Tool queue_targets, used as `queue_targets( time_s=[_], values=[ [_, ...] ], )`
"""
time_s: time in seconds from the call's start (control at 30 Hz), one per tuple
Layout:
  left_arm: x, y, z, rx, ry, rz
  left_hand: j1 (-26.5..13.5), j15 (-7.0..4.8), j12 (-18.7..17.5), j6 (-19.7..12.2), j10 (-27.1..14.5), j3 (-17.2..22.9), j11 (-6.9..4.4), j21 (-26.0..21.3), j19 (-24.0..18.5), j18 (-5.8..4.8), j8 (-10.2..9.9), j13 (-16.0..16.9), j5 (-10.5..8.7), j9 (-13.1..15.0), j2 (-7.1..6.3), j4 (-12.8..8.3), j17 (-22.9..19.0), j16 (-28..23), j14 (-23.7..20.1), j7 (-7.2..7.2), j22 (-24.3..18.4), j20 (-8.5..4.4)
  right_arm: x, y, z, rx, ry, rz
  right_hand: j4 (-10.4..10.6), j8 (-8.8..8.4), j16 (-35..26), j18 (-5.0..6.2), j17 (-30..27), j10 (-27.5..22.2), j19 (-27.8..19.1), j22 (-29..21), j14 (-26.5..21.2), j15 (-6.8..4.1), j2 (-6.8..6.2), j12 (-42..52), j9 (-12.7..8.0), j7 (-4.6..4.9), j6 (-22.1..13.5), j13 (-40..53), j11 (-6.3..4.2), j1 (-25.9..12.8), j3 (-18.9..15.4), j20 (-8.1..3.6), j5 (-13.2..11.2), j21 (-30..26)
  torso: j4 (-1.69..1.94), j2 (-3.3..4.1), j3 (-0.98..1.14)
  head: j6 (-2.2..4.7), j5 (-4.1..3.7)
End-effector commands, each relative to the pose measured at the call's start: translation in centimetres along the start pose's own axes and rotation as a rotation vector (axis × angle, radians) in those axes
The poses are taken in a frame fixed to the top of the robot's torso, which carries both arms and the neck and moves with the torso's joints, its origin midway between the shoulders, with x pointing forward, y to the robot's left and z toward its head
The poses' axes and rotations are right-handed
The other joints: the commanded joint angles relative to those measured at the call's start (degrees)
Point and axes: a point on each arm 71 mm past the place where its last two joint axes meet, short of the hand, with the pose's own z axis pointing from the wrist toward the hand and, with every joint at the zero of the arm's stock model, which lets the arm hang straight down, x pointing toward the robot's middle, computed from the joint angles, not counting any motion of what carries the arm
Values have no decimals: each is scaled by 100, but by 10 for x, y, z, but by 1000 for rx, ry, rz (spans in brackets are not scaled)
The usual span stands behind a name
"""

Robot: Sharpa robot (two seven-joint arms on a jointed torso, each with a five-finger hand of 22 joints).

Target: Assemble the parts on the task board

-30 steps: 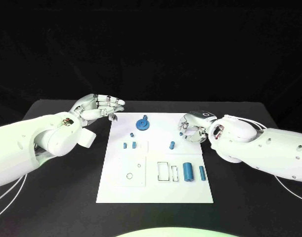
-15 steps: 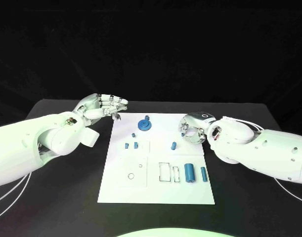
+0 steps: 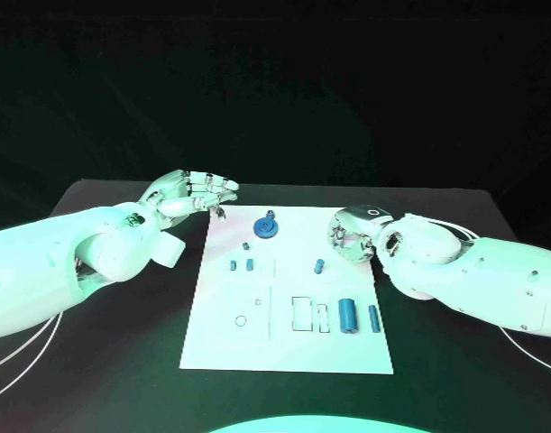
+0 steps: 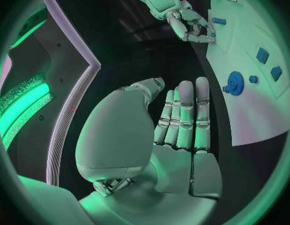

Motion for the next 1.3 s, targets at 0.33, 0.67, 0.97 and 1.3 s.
queue_targets(
  time_s=[0.33,0.67,0.97,1.3],
  values=[
    [5,-1,1,11,49,2,75,-17,-37,54,-71,-47,1,-75,-34,81,64,-23,-21,16,12,-14,-34,-76,-81,4,-35,32,12,7,1,-8,79,-49,-49,17,-28,-28,-51,102,-6,-17,165,-48,-51,-136,44,-4,44,-45,-9,-155,54,-17,-1,-36,-4,-3,-7,-20,-8],
    [6,-1,1,9,62,7,95,-11,-53,46,-85,-60,9,-127,-58,80,76,-44,-18,16,18,-26,-65,-148,-136,10,-65,35,19,12,1,-5,107,-86,-128,-58,-103,5,-173,17,-135,-109,120,-14,-170,-336,62,32,-49,-81,33,-279,100,6,-1,-237,-4,-3,-2,-32,-32],
    [7,-2,1,11,64,8,102,-8,-65,41,-101,-64,13,-143,-63,80,79,-54,-18,15,19,-30,-74,-168,-146,13,-74,37,16,12,0,11,45,-85,-291,21,-19,-51,-37,280,44,120,165,-63,-68,-338,144,4,133,-47,-16,-243,233,-9,-1,97,-3,-3,-3,-20,-39],
    [7,-2,0,12,65,13,126,-8,-74,42,-110,-56,15,-154,-63,81,85,-63,-9,16,35,-43,-82,-184,-150,13,-81,37,11,13,-1,22,-16,-65,-430,112,133,-113,201,515,225,347,230,-134,93,-397,267,-57,261,-45,-86,-329,347,-43,0,423,-2,-3,-3,-23,-38]
  ],
)
